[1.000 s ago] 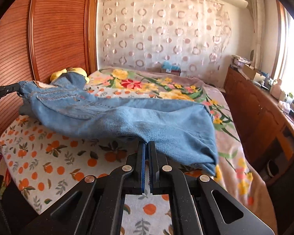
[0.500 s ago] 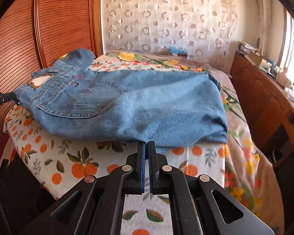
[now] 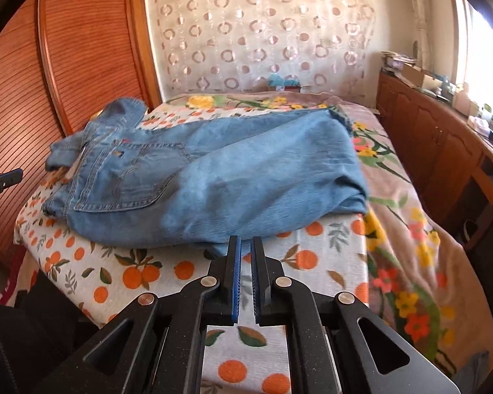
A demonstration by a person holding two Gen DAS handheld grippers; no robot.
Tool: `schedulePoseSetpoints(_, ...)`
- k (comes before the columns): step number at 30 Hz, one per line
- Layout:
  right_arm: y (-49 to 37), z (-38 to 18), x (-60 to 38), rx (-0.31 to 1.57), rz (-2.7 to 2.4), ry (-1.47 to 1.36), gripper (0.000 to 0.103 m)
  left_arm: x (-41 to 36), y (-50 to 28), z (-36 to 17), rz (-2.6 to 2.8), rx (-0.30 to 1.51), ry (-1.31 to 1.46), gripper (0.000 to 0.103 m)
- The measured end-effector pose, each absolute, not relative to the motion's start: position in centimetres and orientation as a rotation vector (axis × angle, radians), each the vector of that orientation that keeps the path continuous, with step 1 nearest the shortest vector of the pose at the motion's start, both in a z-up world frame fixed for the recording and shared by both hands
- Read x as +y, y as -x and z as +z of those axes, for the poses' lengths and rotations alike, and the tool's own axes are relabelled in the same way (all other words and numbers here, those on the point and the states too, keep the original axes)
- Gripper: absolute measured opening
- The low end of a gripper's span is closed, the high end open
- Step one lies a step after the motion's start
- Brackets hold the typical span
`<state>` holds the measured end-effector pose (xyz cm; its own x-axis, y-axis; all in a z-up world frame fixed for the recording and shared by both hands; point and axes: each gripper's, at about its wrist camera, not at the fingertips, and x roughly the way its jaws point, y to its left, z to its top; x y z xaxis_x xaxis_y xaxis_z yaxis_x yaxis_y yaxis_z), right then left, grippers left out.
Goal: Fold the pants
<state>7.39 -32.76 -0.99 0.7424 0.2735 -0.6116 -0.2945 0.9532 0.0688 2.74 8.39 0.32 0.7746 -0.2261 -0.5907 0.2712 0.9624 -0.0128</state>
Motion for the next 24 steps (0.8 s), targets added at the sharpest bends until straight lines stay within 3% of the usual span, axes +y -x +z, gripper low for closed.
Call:
schedulePoseSetpoints(1,-7.4,-0.9,-32.8,0.661,0.307,0.029,0.006,8.3,-2.9,0.4,-0.274,0.629,-0.073,0.026)
schedulePoseSetpoints(3,-6.9,-1.1,-32.7,0.653,0.295,0.032,0.006,8.1,-3.4,0.6,-0.284,0.621,-0.067,0.047)
schedulePoseSetpoints(5,-6.9,-1.3,-32.5,0.648,0.29,0.027,0.007,7.9,-3.9,0.8,-0.295,0.615,-0.052,0.055)
schedulePoseSetpoints(8,-7.0,-1.8,-32.3,0.645,0.283,0.019,0.009,7.5,-4.9,1.1,-0.292,0.605,-0.038,0.078)
schedulePoseSetpoints(11,-7.6,-2.2,-32.2,0.646,0.278,0.014,0.014,6.9,-6.2,1.2,-0.308,0.601,-0.029,0.079)
schedulePoseSetpoints(15,-8.7,-2.7,-32.6,0.652,0.259,0.001,0.032,5.6,-8.3,1.2,-0.331,0.602,-0.031,0.079)
schedulePoseSetpoints(24,-12.1,-3.8,-35.9,0.686,0.191,-0.019,0.04,0.3,-14.7,0.3,-0.414,0.64,-0.067,0.079)
